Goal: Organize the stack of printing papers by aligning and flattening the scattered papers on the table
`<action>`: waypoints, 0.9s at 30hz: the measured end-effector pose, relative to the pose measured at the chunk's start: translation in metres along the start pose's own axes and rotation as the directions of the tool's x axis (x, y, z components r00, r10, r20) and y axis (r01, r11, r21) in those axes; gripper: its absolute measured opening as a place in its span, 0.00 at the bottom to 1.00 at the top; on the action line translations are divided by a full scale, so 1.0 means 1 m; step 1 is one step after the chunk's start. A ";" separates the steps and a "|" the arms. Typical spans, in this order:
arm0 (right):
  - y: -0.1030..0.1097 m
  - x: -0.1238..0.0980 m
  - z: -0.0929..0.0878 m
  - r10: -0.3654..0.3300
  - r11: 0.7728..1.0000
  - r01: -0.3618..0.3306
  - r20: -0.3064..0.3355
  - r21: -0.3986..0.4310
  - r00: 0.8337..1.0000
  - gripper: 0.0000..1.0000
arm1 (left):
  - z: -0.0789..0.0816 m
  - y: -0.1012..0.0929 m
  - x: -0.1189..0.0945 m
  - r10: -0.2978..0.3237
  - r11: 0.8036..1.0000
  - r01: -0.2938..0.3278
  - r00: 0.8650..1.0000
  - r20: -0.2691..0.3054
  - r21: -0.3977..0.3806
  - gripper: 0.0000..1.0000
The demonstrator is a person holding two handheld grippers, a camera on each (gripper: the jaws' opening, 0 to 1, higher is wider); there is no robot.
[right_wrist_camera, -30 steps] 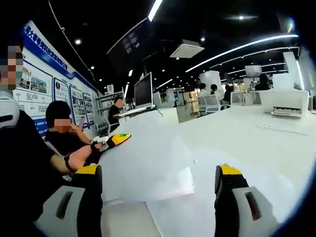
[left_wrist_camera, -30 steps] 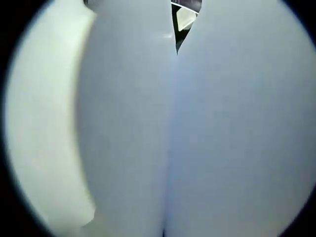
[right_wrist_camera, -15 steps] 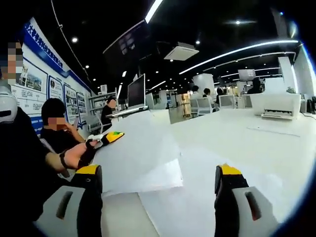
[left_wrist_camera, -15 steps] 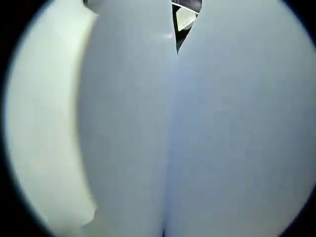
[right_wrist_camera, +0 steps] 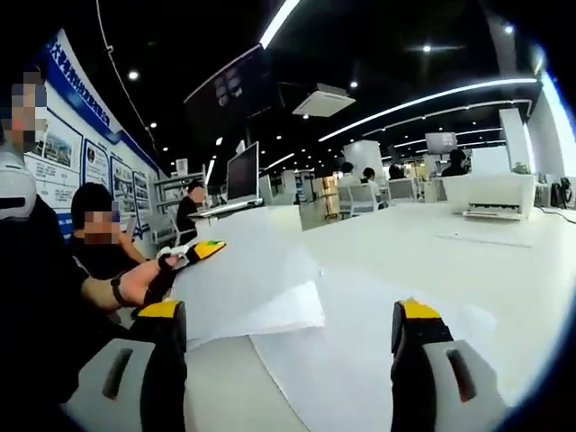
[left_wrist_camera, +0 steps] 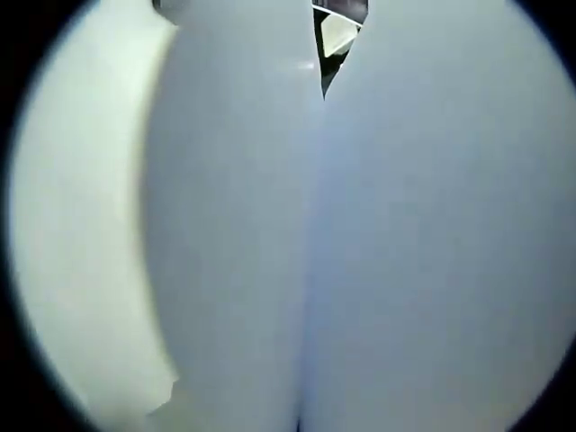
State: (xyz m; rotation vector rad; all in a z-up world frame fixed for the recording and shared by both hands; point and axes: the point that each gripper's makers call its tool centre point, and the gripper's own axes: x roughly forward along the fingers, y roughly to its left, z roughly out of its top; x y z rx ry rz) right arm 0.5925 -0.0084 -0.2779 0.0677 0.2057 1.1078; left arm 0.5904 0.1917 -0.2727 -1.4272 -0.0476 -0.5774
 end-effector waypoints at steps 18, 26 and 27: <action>-0.014 -0.027 -0.009 -0.067 0.998 0.067 0.005 0.012 0.998 0.90 | 0.000 0.000 0.000 0.004 1.000 -0.004 1.000 0.000 -0.004 0.06; -0.027 -0.039 -0.011 -0.107 0.994 0.106 0.009 0.030 0.994 0.90 | 0.000 0.000 0.000 0.004 1.000 -0.004 1.000 0.000 -0.003 0.06; -0.028 -0.040 -0.010 -0.110 0.993 0.110 0.011 0.032 0.994 0.90 | 0.000 0.000 0.000 0.005 1.000 -0.005 1.000 0.000 -0.002 0.06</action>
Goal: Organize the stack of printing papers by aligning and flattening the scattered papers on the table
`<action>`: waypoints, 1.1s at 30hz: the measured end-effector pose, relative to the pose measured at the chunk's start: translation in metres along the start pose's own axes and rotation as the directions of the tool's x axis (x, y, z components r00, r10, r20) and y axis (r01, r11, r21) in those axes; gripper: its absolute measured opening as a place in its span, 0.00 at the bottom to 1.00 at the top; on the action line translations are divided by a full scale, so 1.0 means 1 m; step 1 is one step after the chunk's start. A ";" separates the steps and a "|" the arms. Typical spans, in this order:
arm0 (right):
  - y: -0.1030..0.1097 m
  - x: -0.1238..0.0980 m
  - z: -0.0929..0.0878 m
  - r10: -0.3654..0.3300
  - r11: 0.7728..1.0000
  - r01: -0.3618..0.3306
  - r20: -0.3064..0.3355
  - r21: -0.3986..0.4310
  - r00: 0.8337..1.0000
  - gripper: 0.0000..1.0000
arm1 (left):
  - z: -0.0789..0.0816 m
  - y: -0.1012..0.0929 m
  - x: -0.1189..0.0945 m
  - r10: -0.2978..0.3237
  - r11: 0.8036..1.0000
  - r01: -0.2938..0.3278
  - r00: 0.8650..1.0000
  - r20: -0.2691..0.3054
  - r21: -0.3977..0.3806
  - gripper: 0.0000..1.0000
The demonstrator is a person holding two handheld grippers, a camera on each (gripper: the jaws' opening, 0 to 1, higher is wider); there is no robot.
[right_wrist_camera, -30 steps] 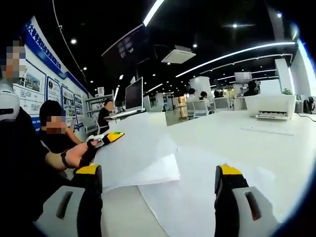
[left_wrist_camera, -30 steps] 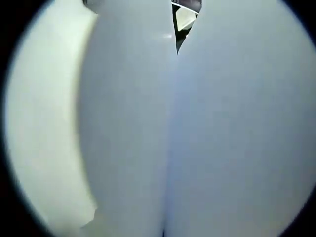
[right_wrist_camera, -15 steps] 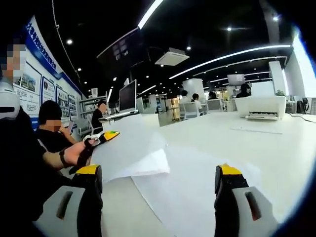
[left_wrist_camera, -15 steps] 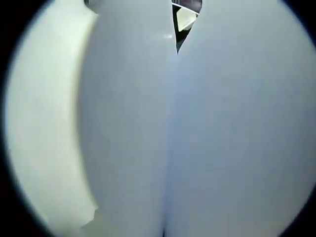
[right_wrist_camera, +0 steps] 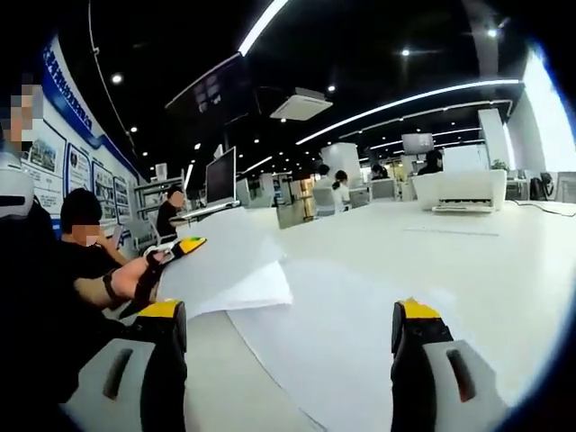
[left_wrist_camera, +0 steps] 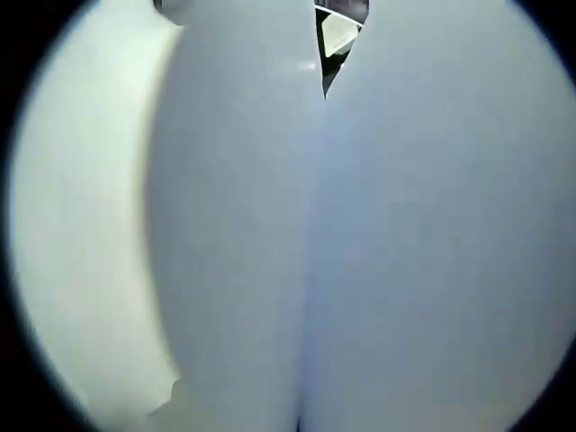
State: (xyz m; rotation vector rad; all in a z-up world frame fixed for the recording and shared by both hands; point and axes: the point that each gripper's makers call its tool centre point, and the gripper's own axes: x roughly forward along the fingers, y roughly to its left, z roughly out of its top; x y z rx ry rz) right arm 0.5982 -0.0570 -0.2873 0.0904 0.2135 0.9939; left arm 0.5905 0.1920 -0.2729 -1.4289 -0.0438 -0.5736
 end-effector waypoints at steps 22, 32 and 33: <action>-0.030 -0.021 -0.011 -0.083 0.994 0.081 0.032 0.069 0.996 0.90 | 0.001 -0.001 0.000 -0.008 1.000 0.008 1.000 0.004 0.005 0.06; -0.035 -0.031 -0.023 -0.128 0.991 0.128 -0.022 0.032 0.992 0.90 | 0.001 -0.002 -0.001 -0.015 1.000 0.015 1.000 0.003 0.006 0.06; -0.035 -0.031 -0.023 -0.128 0.991 0.129 -0.022 0.032 0.992 0.90 | 0.001 -0.002 -0.001 -0.015 1.000 0.015 1.000 0.003 0.006 0.06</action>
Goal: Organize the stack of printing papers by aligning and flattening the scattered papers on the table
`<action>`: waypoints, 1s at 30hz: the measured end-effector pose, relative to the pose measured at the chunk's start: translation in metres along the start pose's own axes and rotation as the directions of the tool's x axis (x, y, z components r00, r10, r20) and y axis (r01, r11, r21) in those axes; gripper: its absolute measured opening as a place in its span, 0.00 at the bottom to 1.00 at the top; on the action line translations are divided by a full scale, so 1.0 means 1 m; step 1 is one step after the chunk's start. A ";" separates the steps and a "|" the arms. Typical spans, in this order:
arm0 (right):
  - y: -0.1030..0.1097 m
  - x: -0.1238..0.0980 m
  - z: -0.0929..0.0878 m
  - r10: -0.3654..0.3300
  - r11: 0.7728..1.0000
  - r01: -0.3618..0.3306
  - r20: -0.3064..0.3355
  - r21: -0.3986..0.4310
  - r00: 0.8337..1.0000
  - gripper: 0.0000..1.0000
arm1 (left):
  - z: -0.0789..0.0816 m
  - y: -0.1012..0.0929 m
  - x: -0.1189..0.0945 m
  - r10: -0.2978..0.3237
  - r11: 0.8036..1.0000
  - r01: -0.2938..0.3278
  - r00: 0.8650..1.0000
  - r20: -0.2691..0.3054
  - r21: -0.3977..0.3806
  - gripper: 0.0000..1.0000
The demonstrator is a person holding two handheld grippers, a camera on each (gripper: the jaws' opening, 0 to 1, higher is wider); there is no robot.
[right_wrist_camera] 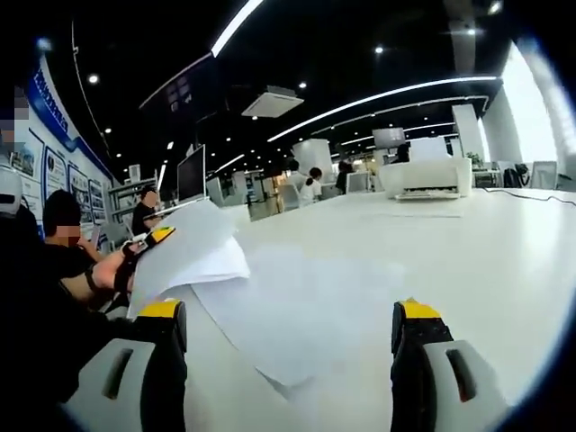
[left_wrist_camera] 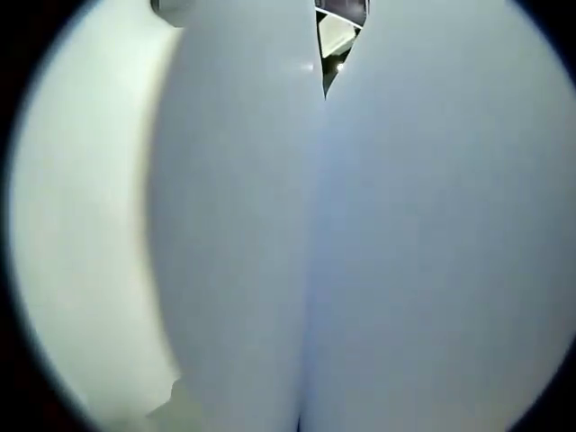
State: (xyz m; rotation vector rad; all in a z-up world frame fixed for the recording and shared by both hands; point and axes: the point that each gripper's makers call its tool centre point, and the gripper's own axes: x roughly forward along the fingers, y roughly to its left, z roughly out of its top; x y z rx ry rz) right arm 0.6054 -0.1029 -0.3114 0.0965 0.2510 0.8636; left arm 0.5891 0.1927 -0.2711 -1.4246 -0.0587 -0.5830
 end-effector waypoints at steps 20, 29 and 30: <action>-0.032 -0.009 -0.006 -0.132 0.991 0.132 -0.030 -0.011 0.991 0.90 | 0.000 0.000 0.000 0.002 1.000 -0.002 1.000 0.000 -0.001 0.06; -0.035 -0.005 -0.007 -0.138 0.990 0.137 -0.039 -0.016 0.990 0.90 | 0.001 0.001 0.000 0.003 1.000 -0.003 1.000 0.001 0.002 0.06; -0.035 -0.004 -0.008 -0.139 0.990 0.138 -0.045 -0.021 0.989 0.90 | 0.001 0.001 0.000 0.003 1.000 -0.003 1.000 0.001 0.002 0.06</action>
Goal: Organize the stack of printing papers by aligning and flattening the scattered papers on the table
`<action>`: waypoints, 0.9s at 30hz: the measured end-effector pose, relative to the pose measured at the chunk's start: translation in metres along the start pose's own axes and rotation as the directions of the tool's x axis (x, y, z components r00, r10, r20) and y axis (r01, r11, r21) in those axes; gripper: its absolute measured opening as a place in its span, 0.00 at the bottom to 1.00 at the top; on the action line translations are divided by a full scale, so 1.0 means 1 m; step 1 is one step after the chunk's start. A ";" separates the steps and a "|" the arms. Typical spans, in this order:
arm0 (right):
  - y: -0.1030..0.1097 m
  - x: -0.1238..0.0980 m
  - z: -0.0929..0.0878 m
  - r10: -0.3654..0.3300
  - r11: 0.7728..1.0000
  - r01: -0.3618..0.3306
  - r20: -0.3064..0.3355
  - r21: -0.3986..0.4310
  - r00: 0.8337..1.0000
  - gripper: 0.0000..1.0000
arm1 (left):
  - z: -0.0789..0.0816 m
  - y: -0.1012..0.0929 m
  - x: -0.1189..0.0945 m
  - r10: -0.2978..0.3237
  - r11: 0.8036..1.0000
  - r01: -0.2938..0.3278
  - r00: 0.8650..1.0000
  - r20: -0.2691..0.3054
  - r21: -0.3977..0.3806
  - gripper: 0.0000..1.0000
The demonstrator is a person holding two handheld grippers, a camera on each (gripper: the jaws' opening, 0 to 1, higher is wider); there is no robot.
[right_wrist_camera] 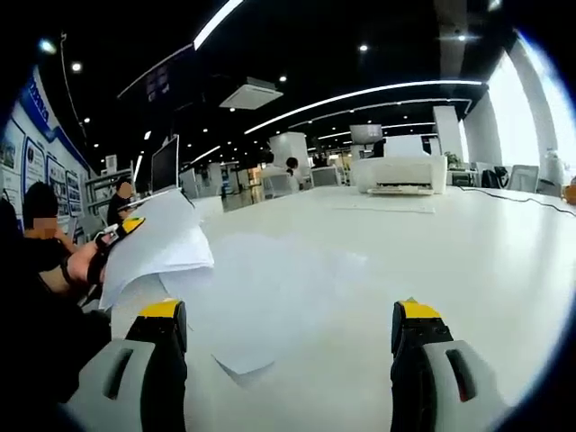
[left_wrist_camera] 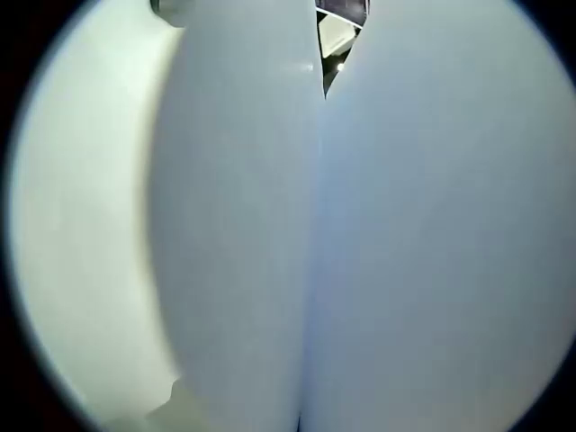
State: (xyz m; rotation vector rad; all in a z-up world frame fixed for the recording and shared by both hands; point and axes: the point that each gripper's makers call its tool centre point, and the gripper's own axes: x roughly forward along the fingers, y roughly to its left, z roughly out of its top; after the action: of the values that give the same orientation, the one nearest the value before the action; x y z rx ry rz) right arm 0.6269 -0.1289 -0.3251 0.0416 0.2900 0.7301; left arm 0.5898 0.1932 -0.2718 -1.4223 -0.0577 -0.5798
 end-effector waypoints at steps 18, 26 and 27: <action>-0.019 0.020 0.004 -0.041 0.999 0.041 -0.014 0.003 0.999 0.89 | 0.000 0.000 -0.001 -0.005 1.000 0.005 1.000 0.000 0.003 0.06; -0.023 0.043 0.006 -0.025 1.000 0.025 -0.041 -0.002 0.999 0.90 | 0.001 0.001 -0.001 -0.005 1.000 0.005 1.000 0.000 0.004 0.06; -0.024 0.045 0.007 -0.029 1.000 0.029 -0.036 0.001 0.999 0.90 | 0.001 0.000 -0.001 -0.005 1.000 0.005 1.000 0.000 0.004 0.06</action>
State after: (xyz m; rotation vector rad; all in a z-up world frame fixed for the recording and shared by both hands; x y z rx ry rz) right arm 0.6767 -0.1164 -0.3326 0.0254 0.3250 0.7026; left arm 0.5897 0.1939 -0.2724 -1.4183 -0.0628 -0.5838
